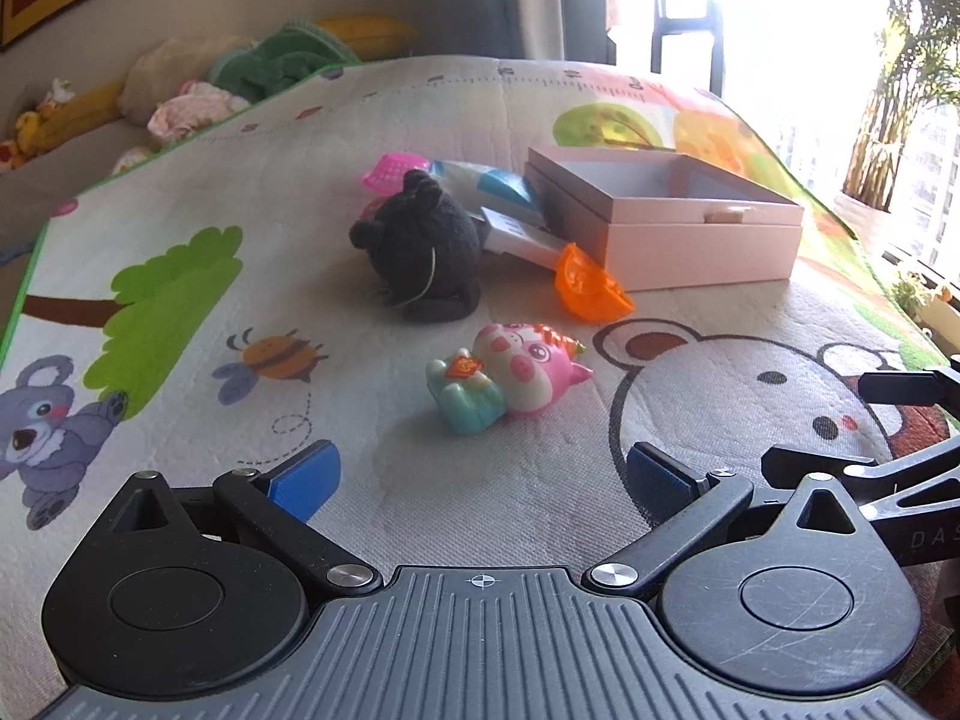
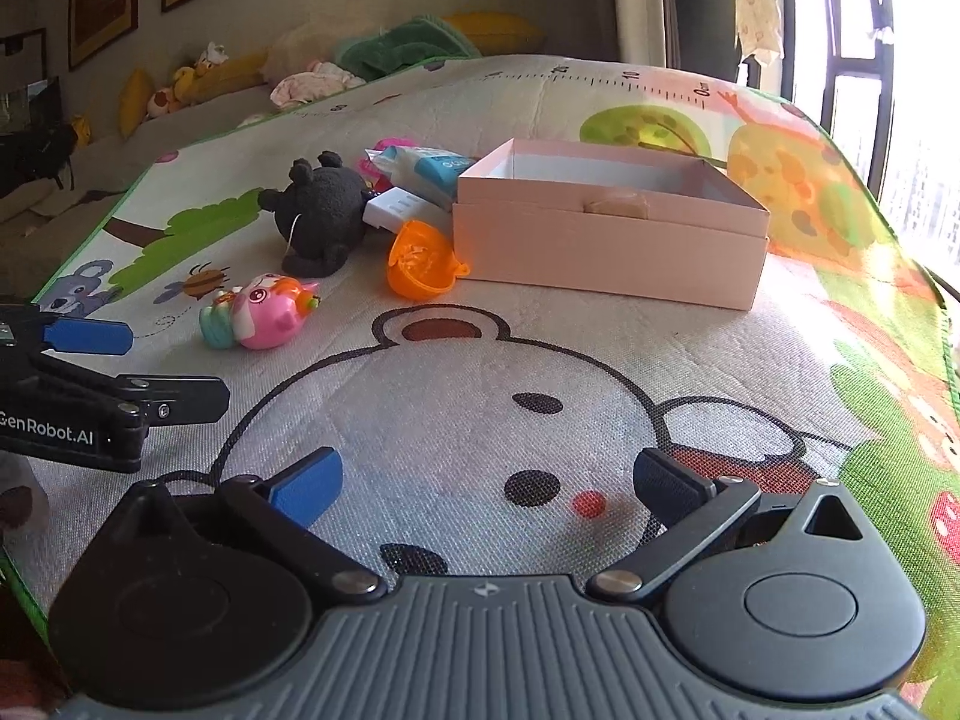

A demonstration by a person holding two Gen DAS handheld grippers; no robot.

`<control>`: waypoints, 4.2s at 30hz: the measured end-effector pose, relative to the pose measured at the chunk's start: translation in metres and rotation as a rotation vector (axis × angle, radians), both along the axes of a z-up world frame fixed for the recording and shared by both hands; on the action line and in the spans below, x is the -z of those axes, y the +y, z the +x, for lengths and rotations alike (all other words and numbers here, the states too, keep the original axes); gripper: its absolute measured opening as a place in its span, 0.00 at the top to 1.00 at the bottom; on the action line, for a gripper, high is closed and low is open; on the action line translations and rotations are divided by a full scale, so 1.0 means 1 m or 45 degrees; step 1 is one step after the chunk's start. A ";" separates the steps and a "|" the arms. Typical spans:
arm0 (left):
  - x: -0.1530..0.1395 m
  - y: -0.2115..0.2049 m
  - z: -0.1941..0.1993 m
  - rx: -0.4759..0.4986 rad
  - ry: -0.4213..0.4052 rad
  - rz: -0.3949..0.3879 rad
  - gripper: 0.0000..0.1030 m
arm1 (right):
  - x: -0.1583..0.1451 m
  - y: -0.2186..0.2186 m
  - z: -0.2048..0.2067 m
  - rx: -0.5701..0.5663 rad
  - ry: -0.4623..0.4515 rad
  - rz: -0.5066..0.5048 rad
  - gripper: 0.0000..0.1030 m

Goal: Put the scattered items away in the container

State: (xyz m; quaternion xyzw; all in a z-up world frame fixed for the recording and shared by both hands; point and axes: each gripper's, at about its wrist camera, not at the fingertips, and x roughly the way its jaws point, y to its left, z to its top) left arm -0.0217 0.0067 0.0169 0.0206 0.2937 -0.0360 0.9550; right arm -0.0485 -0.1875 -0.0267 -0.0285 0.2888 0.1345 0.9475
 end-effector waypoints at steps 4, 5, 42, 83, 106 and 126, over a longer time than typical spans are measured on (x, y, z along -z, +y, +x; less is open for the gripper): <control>0.001 0.001 0.003 0.008 0.007 0.020 0.00 | -0.010 0.000 -0.005 0.011 -0.107 -0.048 0.00; 0.001 0.000 0.003 0.010 0.010 0.031 0.00 | -0.012 0.001 -0.005 0.012 -0.129 -0.074 0.00; -0.011 -0.002 0.049 0.079 0.125 -0.020 0.00 | -0.033 0.043 0.107 -0.191 0.088 -0.091 0.60; -0.070 -0.100 0.119 0.495 -0.208 0.274 0.37 | -0.097 -0.077 0.084 -0.038 -0.028 0.014 0.60; -0.042 0.008 0.113 0.105 -0.098 0.176 0.03 | -0.104 -0.037 0.179 0.047 -0.124 -0.040 0.43; -0.027 0.092 0.089 -0.138 -0.020 -0.034 0.00 | 0.006 0.175 0.141 -0.420 -0.370 -0.925 0.64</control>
